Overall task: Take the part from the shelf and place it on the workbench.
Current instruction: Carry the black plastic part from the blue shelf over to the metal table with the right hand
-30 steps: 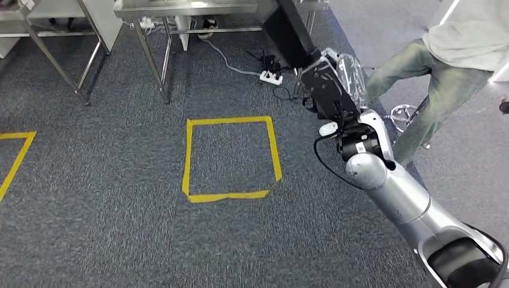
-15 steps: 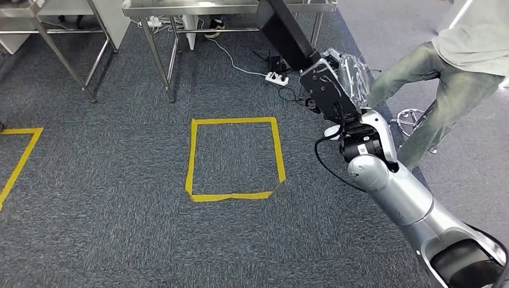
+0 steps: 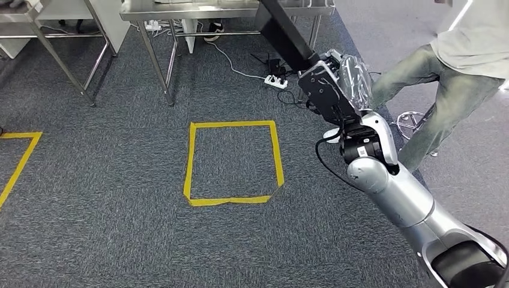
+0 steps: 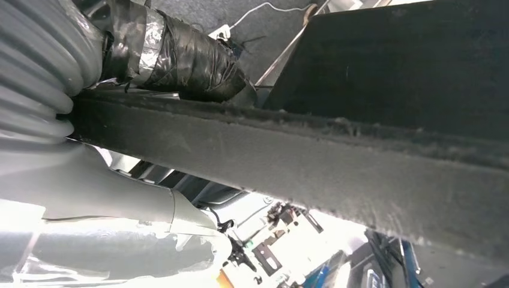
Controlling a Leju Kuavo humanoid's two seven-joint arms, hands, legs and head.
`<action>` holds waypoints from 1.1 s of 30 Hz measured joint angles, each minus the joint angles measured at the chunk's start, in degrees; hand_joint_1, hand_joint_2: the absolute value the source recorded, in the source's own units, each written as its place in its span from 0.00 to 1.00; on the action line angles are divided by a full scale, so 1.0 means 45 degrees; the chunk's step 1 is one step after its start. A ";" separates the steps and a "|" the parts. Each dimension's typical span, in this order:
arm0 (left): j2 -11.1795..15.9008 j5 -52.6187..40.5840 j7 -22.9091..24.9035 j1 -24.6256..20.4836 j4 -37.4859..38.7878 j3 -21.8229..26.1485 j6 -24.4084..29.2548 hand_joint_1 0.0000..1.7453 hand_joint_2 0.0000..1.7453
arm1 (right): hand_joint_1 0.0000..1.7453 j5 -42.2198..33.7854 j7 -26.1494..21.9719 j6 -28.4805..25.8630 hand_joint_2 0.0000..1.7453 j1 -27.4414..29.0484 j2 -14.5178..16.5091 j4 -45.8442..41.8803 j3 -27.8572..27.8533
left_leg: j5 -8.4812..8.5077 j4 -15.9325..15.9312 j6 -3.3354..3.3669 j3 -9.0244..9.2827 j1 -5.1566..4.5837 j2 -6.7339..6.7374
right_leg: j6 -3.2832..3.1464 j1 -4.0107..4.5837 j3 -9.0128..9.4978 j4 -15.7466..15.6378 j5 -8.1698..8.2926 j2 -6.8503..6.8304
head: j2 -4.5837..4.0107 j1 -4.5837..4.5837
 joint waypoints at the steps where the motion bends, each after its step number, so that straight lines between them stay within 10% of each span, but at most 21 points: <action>1: 0.0002 0.0000 -0.0004 -0.0005 0.0000 0.0000 -0.0001 0.00 1.00 | 1.00 0.0019 0.0004 0.0001 1.00 -0.0003 0.0000 -0.0006 -0.0001 | -0.0050 -0.0058 0.0007 0.0056 -0.0032 -0.0006 | 0.0059 -0.0003 0.0011 -0.0034 -0.0005 -0.0006 | 0.0000 0.0002; 5: 0.0001 0.0005 -0.0013 0.0036 0.0000 0.0000 -0.0002 0.00 1.00 | 1.00 0.0057 0.0016 0.0004 1.00 -0.0013 -0.0014 -0.0061 -0.0011 | 0.0016 -0.0397 0.0142 0.0312 0.0064 -0.0021 | 0.0271 -0.0032 -0.0093 0.0283 -0.0263 -0.0007 | 0.0000 0.0046; 10: -0.0023 0.0005 0.0044 0.0012 0.0000 0.0000 -0.0019 0.00 1.00 | 1.00 0.0059 0.0041 0.0034 1.00 0.0052 -0.0033 -0.0068 -0.0023 | -0.0125 -0.0444 0.0301 0.0504 0.0094 -0.0029 | 0.0431 -0.0057 -0.1931 0.3437 -0.1325 0.0000 | 0.0000 0.0074; 15: -0.0063 0.0005 0.0100 0.0022 0.0000 0.0000 -0.0011 0.00 1.00 | 1.00 0.0075 0.0055 0.0051 1.00 0.0127 -0.0081 -0.0071 -0.0024 | -0.0562 -0.0143 0.0099 0.0710 0.0084 -0.0098 | 0.0439 -0.0138 -0.0698 0.0412 0.0483 0.0017 | 0.0000 0.0057; 21: -0.0074 0.0002 0.0120 -0.0011 0.0000 0.0000 0.0007 0.00 1.00 | 1.00 0.0233 0.0080 0.0052 1.00 0.0184 -0.0097 -0.0087 -0.0028 | -0.0958 0.0305 -0.0261 0.0579 0.0062 -0.0071 | 0.0003 -0.0162 -0.0333 0.0037 0.0265 0.0052 | 0.0000 0.0016; 25: -0.0081 0.0000 0.0131 -0.0006 0.0000 0.0000 0.0005 0.00 1.00 | 1.00 0.0307 0.0104 0.0052 1.00 0.0212 -0.0097 -0.0085 -0.0028 | -0.1817 0.3184 -0.0426 -0.1190 0.0108 -0.0025 | -0.0155 -0.0150 -0.0132 0.0009 0.0100 0.0013 | 0.0000 -0.0028; 27: -0.0096 0.0000 0.0142 0.0034 0.0000 0.0000 0.0001 0.00 1.00 | 1.00 0.0312 0.0121 0.0052 1.00 0.0254 -0.0097 -0.0078 -0.0028 | -0.1225 0.3048 -0.0357 -0.1455 0.0104 -0.0025 | -0.0157 -0.0119 -0.0006 0.0009 -0.0010 0.0032 | 0.0000 -0.0027; 30: -0.0086 0.0000 0.0143 0.0043 0.0000 0.0000 0.0001 0.00 1.00 | 1.00 0.0318 0.0142 0.0052 1.00 0.0267 -0.0098 -0.0074 -0.0028 | 0.0177 0.0733 -0.0083 -0.0564 0.0008 -0.0023 | -0.0100 -0.0082 0.0247 -0.0011 -0.0202 0.0055 | 0.0001 -0.0024; 33: -0.0073 0.0000 0.0143 0.0007 0.0000 0.0000 0.0002 0.00 1.00 | 1.00 0.0322 0.0170 0.0052 1.00 0.0282 -0.0100 -0.0067 -0.0028 | 0.0182 -0.0061 0.0048 -0.0179 -0.0096 -0.0017 | 0.0062 -0.0066 0.0284 -0.0096 -0.0262 0.0067 | 0.0000 -0.0029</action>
